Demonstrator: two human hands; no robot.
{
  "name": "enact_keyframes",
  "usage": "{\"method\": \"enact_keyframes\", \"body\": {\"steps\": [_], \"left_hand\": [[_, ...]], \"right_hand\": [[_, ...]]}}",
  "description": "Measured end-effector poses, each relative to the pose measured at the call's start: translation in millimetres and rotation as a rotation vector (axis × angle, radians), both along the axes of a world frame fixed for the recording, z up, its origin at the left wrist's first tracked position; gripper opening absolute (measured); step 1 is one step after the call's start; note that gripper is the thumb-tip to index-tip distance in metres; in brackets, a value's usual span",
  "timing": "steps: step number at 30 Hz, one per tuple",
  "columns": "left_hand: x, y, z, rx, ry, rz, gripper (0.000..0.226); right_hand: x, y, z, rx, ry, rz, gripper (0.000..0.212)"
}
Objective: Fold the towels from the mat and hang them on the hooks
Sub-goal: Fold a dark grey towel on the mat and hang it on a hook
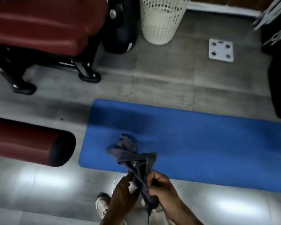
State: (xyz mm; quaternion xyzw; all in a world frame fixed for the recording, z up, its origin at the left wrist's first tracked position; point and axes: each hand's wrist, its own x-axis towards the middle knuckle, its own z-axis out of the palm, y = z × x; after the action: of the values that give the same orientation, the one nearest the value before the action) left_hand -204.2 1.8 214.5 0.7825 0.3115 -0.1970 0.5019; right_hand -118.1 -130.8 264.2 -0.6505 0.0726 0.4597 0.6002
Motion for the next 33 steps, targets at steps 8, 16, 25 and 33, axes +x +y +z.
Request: {"method": "enact_keyframes", "body": {"steps": [8, 16, 25, 33], "left_hand": [[38.1, -75.8, 177.0, -0.033, -0.413, 0.052, 0.040], [37.5, -132.4, 261.5, -0.004, -0.627, 0.008, 0.047], [-11.9, -188.4, 348.6, -0.343, -0.380, -0.571, 0.115], [-17.1, -265.3, 358.8, -0.311, -0.534, -0.291, 0.046]], "right_hand": [[43.2, -53.6, 236.6, 0.366, 0.039, -0.072, 0.022], [34.5, -132.6, 367.7, 0.736, 0.060, -0.074, 0.026], [-27.3, -179.8, 449.8, 0.739, -0.108, -0.692, 0.043], [-46.7, -224.0, 511.1, 1.072, -0.209, -1.032, 0.026]]}}
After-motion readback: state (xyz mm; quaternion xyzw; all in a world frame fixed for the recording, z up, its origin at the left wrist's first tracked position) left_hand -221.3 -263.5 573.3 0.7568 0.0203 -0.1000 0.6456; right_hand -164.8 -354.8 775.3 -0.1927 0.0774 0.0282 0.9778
